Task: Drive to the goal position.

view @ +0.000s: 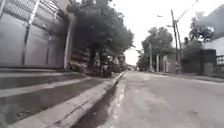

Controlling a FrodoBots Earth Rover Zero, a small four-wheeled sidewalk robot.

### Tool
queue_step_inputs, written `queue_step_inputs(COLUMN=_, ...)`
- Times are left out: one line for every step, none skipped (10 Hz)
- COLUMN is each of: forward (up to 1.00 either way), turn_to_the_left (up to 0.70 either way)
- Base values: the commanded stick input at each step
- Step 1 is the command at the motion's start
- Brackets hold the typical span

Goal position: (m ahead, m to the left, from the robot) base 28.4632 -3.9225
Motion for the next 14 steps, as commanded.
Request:
queue_step_inputs(forward=0.68, turn_to_the_left=0.00)
queue_step_inputs(forward=0.69, turn_to_the_left=0.00)
queue_step_inputs(forward=0.69, turn_to_the_left=0.00)
queue_step_inputs(forward=0.67, turn_to_the_left=0.00)
queue_step_inputs(forward=0.64, turn_to_the_left=0.00)
queue_step_inputs(forward=0.60, turn_to_the_left=0.00)
queue_step_inputs(forward=0.59, turn_to_the_left=0.00)
queue_step_inputs(forward=0.59, turn_to_the_left=0.00)
queue_step_inputs(forward=0.59, turn_to_the_left=0.00)
queue_step_inputs(forward=0.61, turn_to_the_left=0.00)
queue_step_inputs(forward=0.67, turn_to_the_left=0.00)
queue_step_inputs(forward=0.69, turn_to_the_left=0.00)
queue_step_inputs(forward=0.70, turn_to_the_left=-0.21)
queue_step_inputs(forward=0.70, turn_to_the_left=-0.35)
